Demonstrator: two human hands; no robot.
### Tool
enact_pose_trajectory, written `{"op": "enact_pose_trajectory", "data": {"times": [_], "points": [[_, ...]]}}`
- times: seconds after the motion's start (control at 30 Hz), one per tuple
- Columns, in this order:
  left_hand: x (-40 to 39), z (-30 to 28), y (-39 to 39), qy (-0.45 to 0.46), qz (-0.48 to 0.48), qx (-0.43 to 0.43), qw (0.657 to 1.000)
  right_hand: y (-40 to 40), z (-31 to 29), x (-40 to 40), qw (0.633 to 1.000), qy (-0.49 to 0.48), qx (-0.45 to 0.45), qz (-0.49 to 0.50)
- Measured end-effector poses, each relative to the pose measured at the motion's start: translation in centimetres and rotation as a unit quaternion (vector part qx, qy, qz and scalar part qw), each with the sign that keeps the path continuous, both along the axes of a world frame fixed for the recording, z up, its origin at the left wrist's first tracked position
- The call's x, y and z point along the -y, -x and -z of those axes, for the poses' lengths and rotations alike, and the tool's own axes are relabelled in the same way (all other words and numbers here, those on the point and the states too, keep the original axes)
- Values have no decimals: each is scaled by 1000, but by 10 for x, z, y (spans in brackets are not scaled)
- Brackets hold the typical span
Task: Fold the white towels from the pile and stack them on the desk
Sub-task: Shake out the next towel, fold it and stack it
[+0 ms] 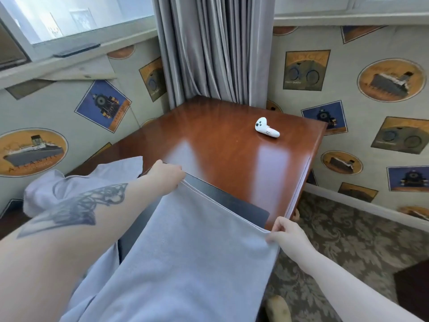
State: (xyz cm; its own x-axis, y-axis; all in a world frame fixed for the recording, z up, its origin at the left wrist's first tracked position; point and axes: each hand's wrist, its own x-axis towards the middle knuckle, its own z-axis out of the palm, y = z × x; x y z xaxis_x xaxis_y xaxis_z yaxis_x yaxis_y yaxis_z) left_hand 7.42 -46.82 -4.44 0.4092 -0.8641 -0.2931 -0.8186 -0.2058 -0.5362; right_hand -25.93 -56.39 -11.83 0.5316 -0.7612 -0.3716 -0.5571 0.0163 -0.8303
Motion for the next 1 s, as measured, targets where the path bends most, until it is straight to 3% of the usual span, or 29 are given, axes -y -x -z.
{"op": "enact_pose_trajectory", "data": {"times": [0.33, 0.5, 0.63, 0.73, 0.83, 1.0], "points": [[136, 80, -45, -4, -43, -51, 998, -37, 42, 162, 994, -7, -62, -94], [214, 100, -50, 18, -67, -92, 993, -56, 51, 234, 990, 65, -93, -88], [256, 96, -64, 80, -80, -115, 987, -76, 57, 275, 969, 189, -132, -89], [284, 97, -69, 129, -77, -109, 983, -90, 58, 311, 954, 203, -197, -100], [304, 97, -70, 120, -67, -97, 986, -101, 52, 327, 933, 208, -267, -124], [285, 77, -88, 193, -81, -157, 965, -90, 32, 319, 940, 255, -192, -121]]}}
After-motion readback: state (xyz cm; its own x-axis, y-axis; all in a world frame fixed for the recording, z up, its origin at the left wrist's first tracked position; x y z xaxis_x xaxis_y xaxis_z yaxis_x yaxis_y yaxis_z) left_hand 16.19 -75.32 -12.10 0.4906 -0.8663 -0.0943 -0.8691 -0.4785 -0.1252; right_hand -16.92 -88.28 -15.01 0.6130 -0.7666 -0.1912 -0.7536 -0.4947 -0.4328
